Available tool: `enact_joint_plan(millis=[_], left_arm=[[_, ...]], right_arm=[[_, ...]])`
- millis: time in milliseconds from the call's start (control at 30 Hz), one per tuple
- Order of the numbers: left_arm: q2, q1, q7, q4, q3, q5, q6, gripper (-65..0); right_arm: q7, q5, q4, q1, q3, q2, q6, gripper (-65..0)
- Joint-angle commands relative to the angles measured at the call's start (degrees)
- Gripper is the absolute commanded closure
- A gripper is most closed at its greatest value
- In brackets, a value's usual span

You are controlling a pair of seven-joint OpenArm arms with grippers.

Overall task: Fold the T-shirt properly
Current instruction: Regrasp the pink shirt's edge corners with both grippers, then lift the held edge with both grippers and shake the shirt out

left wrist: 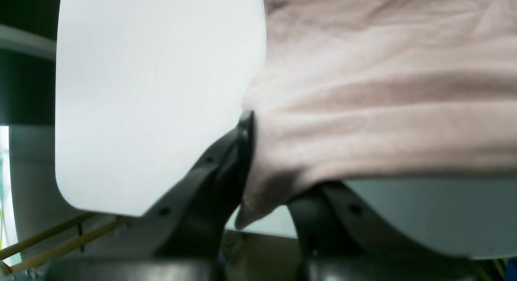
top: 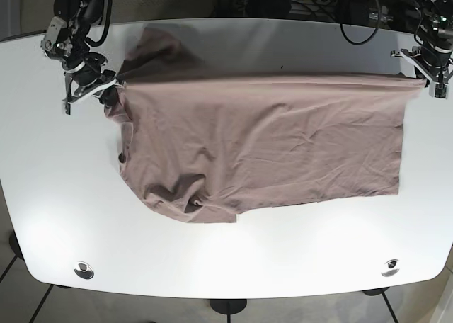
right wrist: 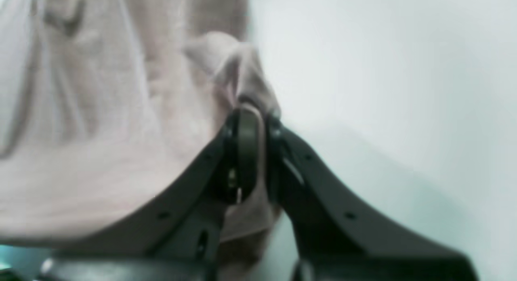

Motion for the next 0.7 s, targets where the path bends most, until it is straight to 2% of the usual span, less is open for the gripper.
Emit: enact_joint_plan(millis=[33,100,167,200,267,300,400,467,567,633,700], left_arm=[[-1.0,0.0,-1.0,1.1,-0.3,0.0,0.3,0.0],[-1.0,-0.2,-1.0,1.1,1.0,0.0,0.8,0.0],[-1.1,-2.5,-0.9,1.1,3.1,0.0,0.8,0.0],[-1.1,-3.9,-0.9,1.1,3.8,0.1,0.9,0.0],[-1.1,-7.7,-0.8,1.1,6.4,1.1,1.3,0.0],[-1.2,-10.0,-0.8,1.1,8.2,2.6,2.5,0.0],[-1.2,-17.1,-0.9,0.9,14.6,9.1,5.0,0.0],[-1.1,-26.5,-0.8,0.6,20.5,15.0,5.2,0.0],[-1.1,-35.3,-0.7,-2.0,25.9,19.4,5.2,0.0],[-1.1,-42.1,-0.7,-5.2,27.3,20.7,5.2,0.0],[-1.5,-50.9,-0.6,-9.8,29.1,20.8,5.2,0.0]], right_arm=[[0.6,5.4,1.2,-1.4,0.9,0.4,0.19,-1.9],[0.5,8.2,2.7,-2.1,1.0,0.4,-0.43,-1.9],[0.5,8.2,5.6,-1.9,0.7,0.4,-0.51,-1.9],[0.5,8.2,6.6,-1.5,0.6,0.3,-1.22,-1.9],[0.4,8.1,6.9,2.4,-1.3,0.9,-5.35,-1.9],[0.4,8.1,6.3,3.9,-2.5,2.3,-6.93,-1.9],[0.5,8.1,3.7,10.3,-7.0,3.8,-10.01,-1.9],[0.5,8.1,-0.4,17.6,-10.8,5.7,-12.21,-1.9],[0.5,8.1,-2.9,25.8,-12.8,6.0,-14.14,-1.9],[0.5,8.1,-5.2,32.0,-14.3,6.0,-15.28,-1.9],[0.5,8.2,-7.8,40.5,-15.4,6.1,-15.63,-1.9]])
